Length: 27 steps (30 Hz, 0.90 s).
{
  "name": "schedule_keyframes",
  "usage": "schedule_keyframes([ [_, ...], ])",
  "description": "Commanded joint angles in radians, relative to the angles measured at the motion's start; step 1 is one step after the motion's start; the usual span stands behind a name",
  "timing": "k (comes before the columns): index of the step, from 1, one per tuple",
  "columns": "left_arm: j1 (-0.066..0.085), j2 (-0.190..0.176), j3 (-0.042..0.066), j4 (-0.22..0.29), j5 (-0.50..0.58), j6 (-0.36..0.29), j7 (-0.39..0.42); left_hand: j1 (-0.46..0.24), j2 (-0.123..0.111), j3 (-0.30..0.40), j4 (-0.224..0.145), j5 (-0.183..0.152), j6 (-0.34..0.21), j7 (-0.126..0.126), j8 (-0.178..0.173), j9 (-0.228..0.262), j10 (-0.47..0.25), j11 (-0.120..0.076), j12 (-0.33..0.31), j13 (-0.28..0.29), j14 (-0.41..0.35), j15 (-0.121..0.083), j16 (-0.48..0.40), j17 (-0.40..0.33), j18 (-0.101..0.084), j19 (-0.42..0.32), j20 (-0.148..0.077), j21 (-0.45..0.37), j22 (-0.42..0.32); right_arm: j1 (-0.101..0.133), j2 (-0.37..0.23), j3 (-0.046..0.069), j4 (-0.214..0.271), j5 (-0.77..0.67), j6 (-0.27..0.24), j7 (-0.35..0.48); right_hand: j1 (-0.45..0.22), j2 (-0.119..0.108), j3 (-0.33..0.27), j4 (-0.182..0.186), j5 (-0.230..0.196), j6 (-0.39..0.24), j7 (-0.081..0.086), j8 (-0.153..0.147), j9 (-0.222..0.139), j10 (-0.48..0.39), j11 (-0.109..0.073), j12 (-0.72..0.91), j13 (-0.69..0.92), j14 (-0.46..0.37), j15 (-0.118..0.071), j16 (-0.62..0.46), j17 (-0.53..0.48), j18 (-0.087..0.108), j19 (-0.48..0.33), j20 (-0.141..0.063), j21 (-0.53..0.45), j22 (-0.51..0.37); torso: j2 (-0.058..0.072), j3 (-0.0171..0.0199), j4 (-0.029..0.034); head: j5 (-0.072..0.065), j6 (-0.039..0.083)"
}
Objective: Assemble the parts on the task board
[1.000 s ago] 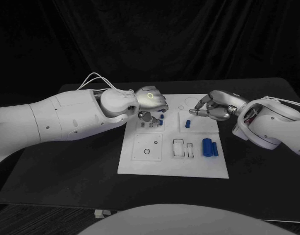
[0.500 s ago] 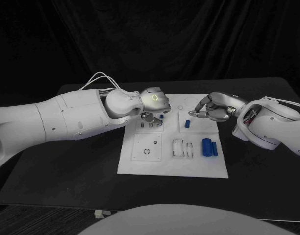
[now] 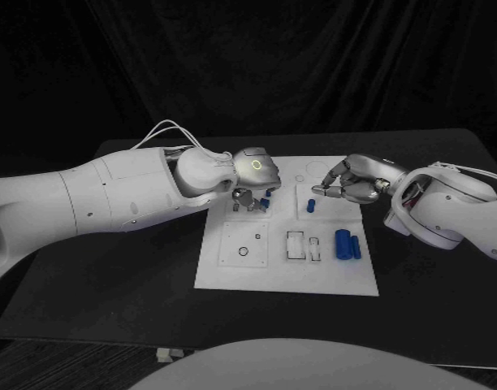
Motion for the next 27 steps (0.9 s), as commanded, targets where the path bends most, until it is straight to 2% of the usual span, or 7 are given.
schedule_keyframes([
  [1,-0.001,0.000,0.001,0.000,-0.006,0.031,0.028,0.001,0.005,0.011,0.001,0.000,0.005,-0.004,-0.008,0.003,0.085,-0.006,-0.008,0.243,0.102,-0.006,0.003,0.263,-0.010,0.079,0.003,-0.007,0.249,-0.003,0.000,0.001,0.000,-0.001,0.010,-0.017,0.002,0.010,0.000,0.007,-0.003,0.000,0.002,0.001,0.001,0.096,0.003,-0.002,0.244,0.095,0.005,-0.005,0.223,-0.001,0.031,0.007,-0.003,0.214,-0.001,-0.0002,0.0003,0.001,0.000],
  [7,-0.001,0.004,0.001,-0.008,-0.006,0.050,0.037,0.057,0.014,0.042,-0.019,0.043,0.008,-0.009,-0.020,0.013,0.084,-0.008,-0.010,0.243,0.102,-0.006,0.003,0.263,-0.010,0.076,0.002,-0.011,0.248,-0.003,0.001,0.001,0.000,-0.001,0.010,-0.018,0.001,0.012,0.000,0.007,-0.004,-0.001,0.003,0.001,0.000,0.095,0.003,-0.003,0.243,0.094,0.005,-0.006,0.221,-0.001,0.030,0.007,-0.005,0.213,0.000,0.0001,-0.0005,0.001,0.000],
  [8,-0.001,0.005,0.001,-0.010,-0.006,0.052,0.039,0.069,0.016,0.047,-0.026,0.058,0.011,-0.009,-0.022,0.015,0.084,-0.008,-0.011,0.242,0.102,-0.006,0.003,0.263,-0.010,0.076,0.002,-0.011,0.248,-0.003,0.001,0.001,0.000,-0.001,0.010,-0.018,0.001,0.012,0.000,0.007,-0.004,-0.001,0.003,0.001,0.000,0.095,0.003,-0.003,0.243,0.094,0.005,-0.006,0.221,-0.001,0.030,0.007,-0.005,0.213,0.000,0.0001,-0.0007,0.001,0.000],
  [18,-0.003,0.020,0.001,-0.028,-0.006,0.067,0.049,0.098,0.030,0.062,-0.053,0.105,0.013,-0.012,-0.034,0.018,0.079,-0.010,-0.019,0.238,0.102,-0.006,0.003,0.263,-0.009,0.074,0.000,-0.015,0.246,-0.004,-0.002,0.001,0.001,-0.001,0.008,-0.017,0.000,0.013,-0.001,0.007,-0.004,-0.001,0.003,0.001,0.000,0.095,0.003,-0.003,0.243,0.094,0.005,-0.006,0.221,-0.001,0.029,0.007,-0.006,0.213,0.000,0.0005,-0.0011,0.002,0.000],
  [27,-0.009,0.030,0.001,-0.045,-0.006,0.076,0.049,0.098,0.039,0.067,-0.059,0.121,0.010,-0.013,-0.044,0.014,0.072,-0.010,-0.032,0.232,0.102,-0.007,0.003,0.263,-0.008,0.073,0.000,-0.016,0.246,-0.004,-0.005,0.001,0.003,-0.001,0.007,-0.018,-0.002,0.016,-0.002,0.008,-0.006,-0.001,0.003,0.000,0.000,0.095,0.004,-0.003,0.242,0.094,0.006,-0.007,0.220,-0.001,0.029,0.008,-0.007,0.213,0.000,0.0006,-0.0001,0.000,0.000],
])
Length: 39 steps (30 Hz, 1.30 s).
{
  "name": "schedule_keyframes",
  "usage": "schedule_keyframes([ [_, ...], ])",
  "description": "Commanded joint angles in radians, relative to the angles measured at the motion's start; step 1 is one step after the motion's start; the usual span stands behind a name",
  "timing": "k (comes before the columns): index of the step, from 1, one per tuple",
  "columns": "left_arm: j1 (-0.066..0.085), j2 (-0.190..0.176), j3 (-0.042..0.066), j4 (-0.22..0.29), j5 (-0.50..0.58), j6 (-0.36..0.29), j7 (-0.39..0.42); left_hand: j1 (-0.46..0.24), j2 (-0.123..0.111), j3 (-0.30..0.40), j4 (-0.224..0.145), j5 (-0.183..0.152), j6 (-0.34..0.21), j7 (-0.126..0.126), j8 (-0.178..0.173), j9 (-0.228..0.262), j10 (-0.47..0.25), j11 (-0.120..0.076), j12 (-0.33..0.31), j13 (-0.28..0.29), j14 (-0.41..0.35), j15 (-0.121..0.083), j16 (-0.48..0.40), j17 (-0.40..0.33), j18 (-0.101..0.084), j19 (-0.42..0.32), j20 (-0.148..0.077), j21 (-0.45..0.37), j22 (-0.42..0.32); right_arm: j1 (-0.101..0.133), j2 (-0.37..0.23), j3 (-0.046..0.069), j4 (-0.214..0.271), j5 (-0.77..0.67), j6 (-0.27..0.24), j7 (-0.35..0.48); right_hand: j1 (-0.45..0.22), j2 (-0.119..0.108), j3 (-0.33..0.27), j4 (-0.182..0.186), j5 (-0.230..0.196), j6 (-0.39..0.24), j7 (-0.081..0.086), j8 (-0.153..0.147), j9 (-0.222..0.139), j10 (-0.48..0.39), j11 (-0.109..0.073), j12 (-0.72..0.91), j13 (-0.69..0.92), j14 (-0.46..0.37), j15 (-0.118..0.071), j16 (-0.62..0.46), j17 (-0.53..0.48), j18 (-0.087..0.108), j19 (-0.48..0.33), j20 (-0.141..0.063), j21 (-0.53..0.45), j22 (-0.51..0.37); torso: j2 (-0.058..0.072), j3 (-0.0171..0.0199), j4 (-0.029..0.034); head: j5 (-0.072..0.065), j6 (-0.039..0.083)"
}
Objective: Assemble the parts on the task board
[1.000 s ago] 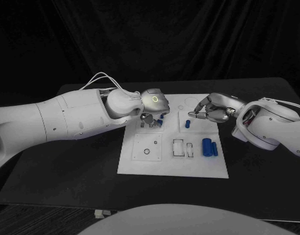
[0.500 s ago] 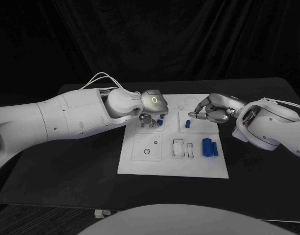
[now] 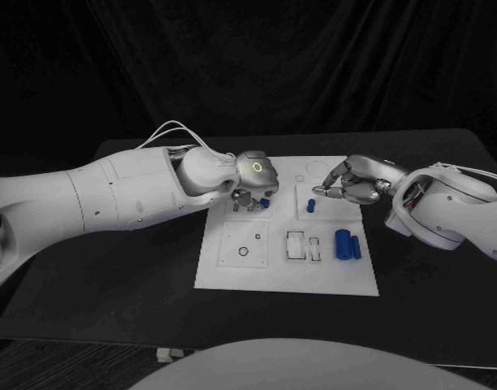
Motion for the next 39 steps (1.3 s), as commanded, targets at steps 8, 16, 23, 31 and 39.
schedule_keyframes([
  [8,-0.005,0.013,0.001,-0.013,-0.002,0.022,0.022,0.002,0.017,0.009,-0.005,0.013,0.018,-0.006,-0.004,-0.003,0.069,-0.008,-0.006,0.232,0.102,-0.007,0.003,0.263,-0.008,0.072,0.000,-0.005,0.246,-0.002,-0.001,0.001,0.002,-0.001,0.004,-0.015,0.000,0.014,-0.001,0.006,-0.005,-0.001,0.003,0.000,0.000,0.095,0.003,-0.003,0.242,0.094,0.006,-0.007,0.220,-0.001,0.029,0.008,-0.007,0.212,0.000,-0.0005,0.0012,0.000,0.000],
  [16,-0.007,0.014,0.001,-0.015,-0.002,0.014,0.030,0.001,0.029,0.019,-0.018,0.029,0.059,-0.013,0.005,0.001,0.070,-0.014,-0.005,0.233,0.102,-0.010,0.003,0.263,-0.008,0.072,0.000,-0.005,0.246,-0.002,-0.001,0.001,0.002,-0.001,0.006,-0.017,0.000,0.014,-0.001,0.006,-0.005,-0.001,0.003,0.000,0.000,0.095,0.003,-0.003,0.242,0.094,0.006,-0.007,0.220,-0.001,0.029,0.008,-0.007,0.212,0.000,-0.0006,0.0010,0.001,0.000],
  [23,-0.008,0.016,0.001,-0.016,-0.002,0.010,0.032,0.002,0.033,0.023,-0.029,0.043,0.074,-0.015,0.013,0.011,0.070,-0.015,-0.004,0.234,0.102,-0.012,0.003,0.263,-0.008,0.072,-0.001,-0.005,0.246,-0.003,-0.001,0.001,0.002,-0.001,0.009,-0.020,0.000,0.016,-0.001,0.006,-0.006,-0.001,0.003,0.000,0.001,0.094,0.004,-0.003,0.242,0.094,0.006,-0.007,0.219,0.000,0.028,0.008,-0.008,0.212,0.000,-0.0005,0.0010,0.001,0.000],
  [31,-0.009,0.016,0.001,-0.015,-0.002,0.008,0.034,-0.001,0.038,0.027,-0.046,0.064,0.087,-0.016,0.028,0.042,0.070,-0.017,-0.004,0.234,0.102,-0.014,0.003,0.263,-0.008,0.072,0.000,-0.006,0.245,-0.003,0.000,0.001,0.002,-0.001,0.016,-0.024,-0.001,0.016,-0.002,0.006,-0.006,-0.001,0.003,0.000,0.001,0.094,0.004,-0.004,0.241,0.093,0.006,-0.007,0.218,0.000,0.028,0.008,-0.008,0.212,0.000,-0.0005,0.0009,0.001,0.000],
  [39,-0.010,0.017,0.001,-0.016,-0.002,0.008,0.034,-0.004,0.041,0.030,-0.053,0.071,0.089,-0.017,0.035,0.059,0.069,-0.017,-0.006,0.233,0.102,-0.015,0.003,0.263,-0.008,0.072,0.000,-0.006,0.245,-0.003,0.000,0.001,0.002,-0.001,0.024,-0.030,-0.001,0.018,-0.002,0.006,-0.006,-0.001,0.003,0.000,0.001,0.093,0.004,-0.004,0.240,0.093,0.006,-0.008,0.216,0.000,0.026,0.008,-0.011,0.211,0.000,-0.0005,0.0009,0.000,0.000],
])
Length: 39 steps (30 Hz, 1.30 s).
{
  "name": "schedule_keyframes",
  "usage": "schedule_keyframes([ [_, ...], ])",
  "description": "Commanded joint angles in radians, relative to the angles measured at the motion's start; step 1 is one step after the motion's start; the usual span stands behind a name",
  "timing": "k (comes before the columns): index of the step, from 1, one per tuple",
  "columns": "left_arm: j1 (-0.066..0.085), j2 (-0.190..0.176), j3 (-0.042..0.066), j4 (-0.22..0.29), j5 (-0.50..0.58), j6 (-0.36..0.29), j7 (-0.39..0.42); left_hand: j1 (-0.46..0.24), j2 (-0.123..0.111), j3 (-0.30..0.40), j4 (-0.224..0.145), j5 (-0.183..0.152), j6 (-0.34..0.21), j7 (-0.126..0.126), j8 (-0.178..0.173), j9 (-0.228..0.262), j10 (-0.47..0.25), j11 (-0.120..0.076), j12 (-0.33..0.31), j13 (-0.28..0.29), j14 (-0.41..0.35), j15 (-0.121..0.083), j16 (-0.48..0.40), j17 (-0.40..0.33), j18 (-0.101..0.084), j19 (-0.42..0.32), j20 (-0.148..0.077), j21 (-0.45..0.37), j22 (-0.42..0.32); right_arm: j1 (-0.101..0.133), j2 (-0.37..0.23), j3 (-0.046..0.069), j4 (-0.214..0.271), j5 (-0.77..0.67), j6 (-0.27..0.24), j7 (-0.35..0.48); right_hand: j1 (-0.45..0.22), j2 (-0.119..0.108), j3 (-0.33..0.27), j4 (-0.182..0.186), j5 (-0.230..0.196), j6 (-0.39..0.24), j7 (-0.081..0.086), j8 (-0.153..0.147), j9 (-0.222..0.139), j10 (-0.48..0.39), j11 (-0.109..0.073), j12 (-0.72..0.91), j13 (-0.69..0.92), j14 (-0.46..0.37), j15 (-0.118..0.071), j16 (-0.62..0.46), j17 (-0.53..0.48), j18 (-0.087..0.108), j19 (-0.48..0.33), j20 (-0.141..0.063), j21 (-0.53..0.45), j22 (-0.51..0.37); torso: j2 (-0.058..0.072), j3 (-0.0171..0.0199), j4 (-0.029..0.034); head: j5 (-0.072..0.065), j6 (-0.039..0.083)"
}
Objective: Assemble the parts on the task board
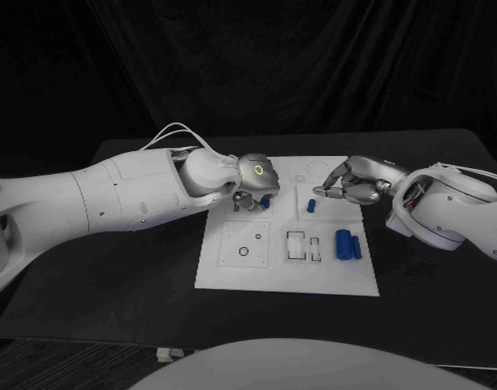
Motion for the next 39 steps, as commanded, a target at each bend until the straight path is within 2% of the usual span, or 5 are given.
schedule_keyframes([
  [1,-0.002,0.004,0.001,0.000,-0.001,-0.003,0.014,0.000,0.009,0.002,-0.009,0.008,0.007,-0.002,0.006,0.008,0.072,-0.007,-0.004,0.232,0.102,-0.008,0.003,0.263,-0.008,0.071,0.001,-0.004,0.245,-0.003,-0.001,0.001,0.002,-0.001,0.016,-0.022,-0.002,0.012,-0.003,0.004,-0.011,-0.001,0.003,0.000,0.001,0.093,0.004,-0.005,0.238,0.092,0.006,-0.005,0.214,0.001,0.025,0.008,-0.009,0.210,0.000,0.0000,0.0000,-0.001,0.000],
  [12,-0.003,0.006,0.001,0.000,-0.001,-0.007,0.014,-0.030,0.011,0.000,-0.002,0.000,0.000,0.000,0.012,0.037,0.070,-0.005,-0.006,0.232,0.102,-0.007,0.003,0.263,-0.007,0.069,0.002,-0.005,0.244,-0.004,-0.001,0.000,0.001,-0.001,0.024,-0.027,-0.003,0.013,-0.005,0.004,-0.016,-0.002,0.004,-0.001,0.001,0.092,0.004,-0.005,0.237,0.092,0.006,-0.006,0.212,0.002,0.024,0.009,-0.011,0.209,0.000,0.0001,-0.0002,-0.001,0.000],
  [17,-0.003,0.004,0.001,0.000,-0.001,-0.005,0.008,-0.046,-0.010,-0.006,0.000,-0.017,-0.025,0.005,0.001,0.052,0.064,-0.001,-0.018,0.226,0.102,-0.006,0.003,0.263,-0.007,0.069,0.004,-0.006,0.244,-0.005,-0.001,0.000,0.001,-0.001,0.027,-0.029,-0.003,0.014,-0.007,0.004,-0.018,-0.002,0.004,-0.001,0.001,0.091,0.004,-0.006,0.235,0.091,0.006,-0.006,0.210,0.002,0.023,0.009,-0.013,0.209,0.000,0.0000,0.0000,-0.001,0.000],
  [31,-0.003,0.002,0.001,0.004,-0.001,-0.006,-0.005,-0.059,-0.036,-0.005,0.005,-0.047,-0.089,0.016,-0.033,0.069,0.055,0.007,-0.034,0.220,0.102,0.000,0.003,0.263,-0.007,0.070,0.006,-0.005,0.245,-0.007,0.000,0.000,-0.001,-0.001,0.032,-0.031,-0.004,0.014,-0.008,0.004,-0.020,-0.003,0.004,-0.001,0.001,0.091,0.004,-0.006,0.236,0.092,0.007,-0.006,0.211,0.002,0.023,0.009,-0.014,0.208,0.000,0.0000,-0.0001,-0.002,0.000],
  [39,-0.004,-0.001,0.001,0.008,-0.001,-0.010,-0.018,-0.062,-0.032,-0.001,0.010,-0.049,-0.072,0.018,-0.021,0.084,0.057,0.009,-0.031,0.221,0.102,0.001,0.003,0.263,-0.008,0.071,0.007,-0.004,0.245,-0.008,0.000,0.000,-0.001,-0.001,0.035,-0.032,-0.004,0.014,-0.008,0.004,-0.021,-0.003,0.004,-0.001,0.001,0.090,0.004,-0.006,0.234,0.091,0.007,-0.007,0.209,0.003,0.022,0.009,-0.016,0.208,0.000,-0.0001,0.0000,-0.004,0.000],
])
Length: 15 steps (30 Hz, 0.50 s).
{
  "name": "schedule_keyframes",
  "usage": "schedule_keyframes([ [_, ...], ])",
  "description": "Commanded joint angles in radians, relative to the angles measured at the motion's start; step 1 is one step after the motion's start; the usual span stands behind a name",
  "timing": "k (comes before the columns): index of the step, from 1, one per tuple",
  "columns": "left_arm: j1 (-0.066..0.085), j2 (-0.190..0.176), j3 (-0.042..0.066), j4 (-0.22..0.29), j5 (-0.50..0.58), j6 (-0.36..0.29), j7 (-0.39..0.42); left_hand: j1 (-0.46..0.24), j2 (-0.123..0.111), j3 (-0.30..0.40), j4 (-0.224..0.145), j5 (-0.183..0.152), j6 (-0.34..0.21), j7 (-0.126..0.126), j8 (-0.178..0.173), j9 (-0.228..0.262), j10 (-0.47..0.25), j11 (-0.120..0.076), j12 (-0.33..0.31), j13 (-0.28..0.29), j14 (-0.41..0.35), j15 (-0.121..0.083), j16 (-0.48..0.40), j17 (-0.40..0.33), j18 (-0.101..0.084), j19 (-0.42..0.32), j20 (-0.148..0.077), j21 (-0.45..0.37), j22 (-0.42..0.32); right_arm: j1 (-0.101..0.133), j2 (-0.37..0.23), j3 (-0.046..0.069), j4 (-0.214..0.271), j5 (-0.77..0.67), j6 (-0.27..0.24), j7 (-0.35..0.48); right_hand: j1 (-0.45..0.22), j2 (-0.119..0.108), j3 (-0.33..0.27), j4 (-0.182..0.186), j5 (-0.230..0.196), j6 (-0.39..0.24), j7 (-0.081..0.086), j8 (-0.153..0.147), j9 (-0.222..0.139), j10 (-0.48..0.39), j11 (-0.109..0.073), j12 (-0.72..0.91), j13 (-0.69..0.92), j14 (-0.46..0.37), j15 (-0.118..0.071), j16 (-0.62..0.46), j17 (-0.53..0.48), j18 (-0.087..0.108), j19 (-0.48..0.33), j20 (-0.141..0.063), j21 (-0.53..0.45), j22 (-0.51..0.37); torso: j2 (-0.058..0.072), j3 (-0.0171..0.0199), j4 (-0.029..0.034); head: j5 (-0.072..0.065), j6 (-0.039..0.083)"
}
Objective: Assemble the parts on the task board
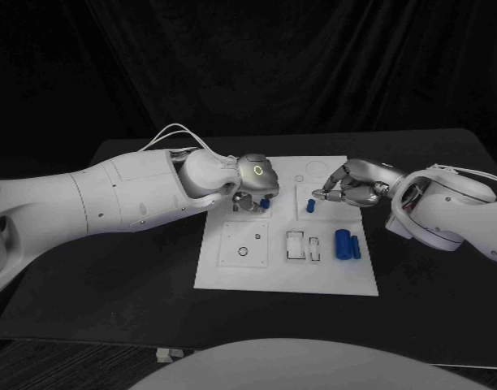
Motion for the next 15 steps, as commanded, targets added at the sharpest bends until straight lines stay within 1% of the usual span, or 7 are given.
schedule_keyframes([
  [1,-0.002,0.000,0.001,0.005,-0.001,-0.009,-0.011,-0.005,-0.004,0.003,0.008,-0.003,0.015,0.001,0.010,0.009,0.057,0.009,0.000,0.221,0.106,0.005,0.003,0.263,-0.008,0.071,0.008,0.001,0.245,-0.003,0.000,0.001,0.001,-0.001,0.010,-0.017,0.001,0.009,-0.006,0.001,-0.004,-0.003,0.004,-0.001,0.001,0.090,0.004,-0.006,0.234,0.091,0.007,-0.003,0.209,0.003,0.022,0.009,-0.005,0.208,0.000,-0.0001,0.0000,0.000,0.000],
  [3,-0.002,-0.001,0.001,0.006,-0.001,-0.009,-0.014,-0.005,-0.002,0.004,0.009,-0.001,0.022,0.001,0.018,0.019,0.055,0.009,-0.004,0.219,0.106,0.005,0.003,0.263,-0.008,0.071,0.008,0.001,0.245,-0.003,0.000,0.001,0.000,-0.001,0.010,-0.017,0.001,0.009,-0.006,0.001,-0.004,-0.003,0.004,-0.001,0.001,0.090,0.004,-0.006,0.234,0.091,0.007,-0.003,0.209,0.003,0.022,0.009,-0.005,0.208,0.000,-0.0001,-0.0001,0.001,0.000],
  [4,-0.002,-0.001,0.001,0.007,-0.001,-0.010,-0.014,-0.009,0.002,0.006,0.013,0.000,0.032,0.002,0.031,0.039,0.053,0.009,-0.007,0.218,0.106,0.005,0.003,0.263,-0.008,0.071,0.008,0.001,0.245,-0.004,0.000,0.001,0.000,-0.001,0.010,-0.017,0.001,0.009,-0.006,0.001,-0.004,-0.003,0.004,-0.001,0.001,0.090,0.004,-0.006,0.234,0.091,0.007,-0.003,0.209,0.003,0.022,0.009,-0.005,0.208,0.000,0.0000,-0.0001,0.001,0.000],
  [5,-0.002,-0.002,0.001,0.008,-0.001,-0.011,-0.015,-0.012,0.005,0.006,0.016,0.002,0.033,0.001,0.037,0.051,0.054,0.009,-0.005,0.219,0.106,0.005,0.003,0.263,-0.007,0.071,0.009,0.000,0.245,-0.004,0.001,0.001,-0.001,-0.001,0.011,-0.018,0.001,0.009,-0.006,0.001,-0.004,-0.003,0.004,-0.001,0.001,0.090,0.004,-0.006,0.234,0.091,0.007,-0.003,0.209,0.003,0.022,0.009,-0.005,0.208,0.000,-0.0001,0.0000,0.001,0.000],
  [10,-0.002,-0.004,0.001,0.010,-0.001,-0.017,-0.016,-0.013,0.012,0.017,0.018,0.012,0.034,-0.002,0.053,0.084,0.055,0.007,-0.005,0.220,0.106,0.004,0.003,0.263,-0.008,0.071,0.009,0.001,0.245,-0.005,0.002,0.001,-0.002,-0.001,0.013,-0.018,0.001,0.009,-0.006,0.001,-0.004,-0.003,0.004,-0.001,0.001,0.090,0.004,-0.006,0.234,0.091,0.007,-0.003,0.209,0.003,0.022,0.009,-0.005,0.208,0.000,0.0001,0.0002,0.001,0.000],
  [15,-0.002,-0.006,0.001,0.013,-0.001,-0.020,-0.015,-0.006,0.012,0.034,0.012,0.023,0.030,-0.003,0.061,0.106,0.055,0.005,-0.004,0.221,0.106,0.002,0.003,0.263,-0.008,0.071,0.010,0.001,0.245,-0.006,0.002,0.001,-0.004,-0.001,0.015,-0.019,0.001,0.009,-0.006,0.001,-0.004,-0.003,0.004,-0.001,0.001,0.090,0.004,-0.006,0.234,0.091,0.007,-0.003,0.209,0.003,0.022,0.009,-0.005,0.208,0.000,0.0000,0.0000,0.002,0.000],
])
